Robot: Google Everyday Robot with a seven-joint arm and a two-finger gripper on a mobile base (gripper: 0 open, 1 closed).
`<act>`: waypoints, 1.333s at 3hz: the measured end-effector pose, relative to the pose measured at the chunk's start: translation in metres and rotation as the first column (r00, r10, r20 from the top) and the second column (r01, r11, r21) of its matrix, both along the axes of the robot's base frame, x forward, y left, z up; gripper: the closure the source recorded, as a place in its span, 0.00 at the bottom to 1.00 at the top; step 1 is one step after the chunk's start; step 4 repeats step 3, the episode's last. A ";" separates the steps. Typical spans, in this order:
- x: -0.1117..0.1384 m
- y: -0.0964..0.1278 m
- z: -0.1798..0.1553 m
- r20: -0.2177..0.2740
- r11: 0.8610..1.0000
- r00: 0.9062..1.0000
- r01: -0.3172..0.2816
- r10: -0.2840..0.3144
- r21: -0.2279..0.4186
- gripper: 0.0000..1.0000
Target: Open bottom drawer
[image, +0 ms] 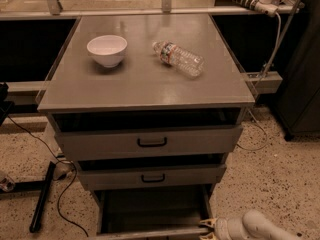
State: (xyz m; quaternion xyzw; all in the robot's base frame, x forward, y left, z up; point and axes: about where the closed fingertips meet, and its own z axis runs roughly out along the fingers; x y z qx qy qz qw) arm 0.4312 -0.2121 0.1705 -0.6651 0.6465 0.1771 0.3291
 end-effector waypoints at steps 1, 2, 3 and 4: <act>0.000 0.000 0.000 0.000 1.000 1.000 0.000 0.000 0.000 0.12; 0.000 0.000 0.000 0.000 1.000 1.000 0.000 0.000 0.000 0.00; 0.000 0.000 0.000 0.000 1.000 1.000 0.000 0.000 0.000 0.00; 0.000 0.000 0.000 0.000 1.000 1.000 0.000 0.000 0.000 0.00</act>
Offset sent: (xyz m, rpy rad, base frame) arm 0.0000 0.0000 0.0000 0.0000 0.0000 0.0000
